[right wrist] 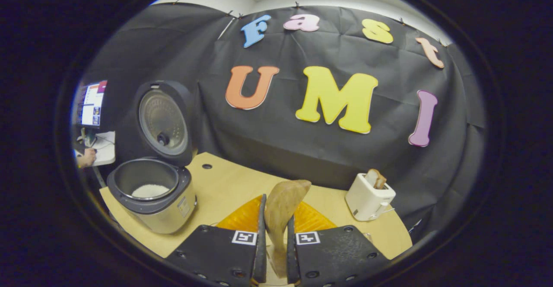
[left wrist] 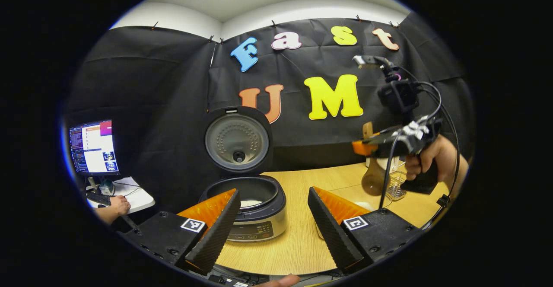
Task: Close the left gripper, press the button to open the rice cooker; take a wooden spoon from the chopstick holder with the right hand, scoop a spoonful of rice and pour it into the rice cooker, then put the wooden spoon back into the chopstick holder.
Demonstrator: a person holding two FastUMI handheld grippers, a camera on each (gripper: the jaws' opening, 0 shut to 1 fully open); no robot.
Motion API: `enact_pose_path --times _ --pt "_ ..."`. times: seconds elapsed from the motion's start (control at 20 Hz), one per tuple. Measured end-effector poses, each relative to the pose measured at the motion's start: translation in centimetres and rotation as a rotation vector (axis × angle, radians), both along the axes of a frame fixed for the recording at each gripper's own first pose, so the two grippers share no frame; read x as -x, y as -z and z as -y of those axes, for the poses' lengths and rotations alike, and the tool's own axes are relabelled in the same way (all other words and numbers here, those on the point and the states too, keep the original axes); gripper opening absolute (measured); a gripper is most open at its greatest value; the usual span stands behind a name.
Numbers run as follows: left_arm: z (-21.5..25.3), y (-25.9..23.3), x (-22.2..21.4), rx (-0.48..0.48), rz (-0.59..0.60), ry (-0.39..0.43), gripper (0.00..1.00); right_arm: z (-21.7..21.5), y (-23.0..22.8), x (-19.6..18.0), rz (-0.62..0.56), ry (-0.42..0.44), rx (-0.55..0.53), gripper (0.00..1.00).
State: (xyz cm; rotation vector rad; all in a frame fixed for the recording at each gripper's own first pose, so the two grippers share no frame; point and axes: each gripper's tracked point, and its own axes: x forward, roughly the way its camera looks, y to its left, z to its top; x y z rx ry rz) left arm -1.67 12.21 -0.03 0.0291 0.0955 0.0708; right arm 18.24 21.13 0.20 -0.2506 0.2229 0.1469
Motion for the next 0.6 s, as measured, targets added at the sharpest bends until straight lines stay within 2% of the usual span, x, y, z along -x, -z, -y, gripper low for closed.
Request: enact_pose_path --times 0.25,0.6 --pt "-0.9 -0.2 0.1 0.018 0.01 -0.02 1.0 0.0 6.5 -1.0 -0.066 0.052 0.046 0.17" --pt "-0.7 0.1 -0.1 0.019 0.0 -0.02 0.99 1.1 8.2 -0.3 0.033 0.184 0.144 0.18"
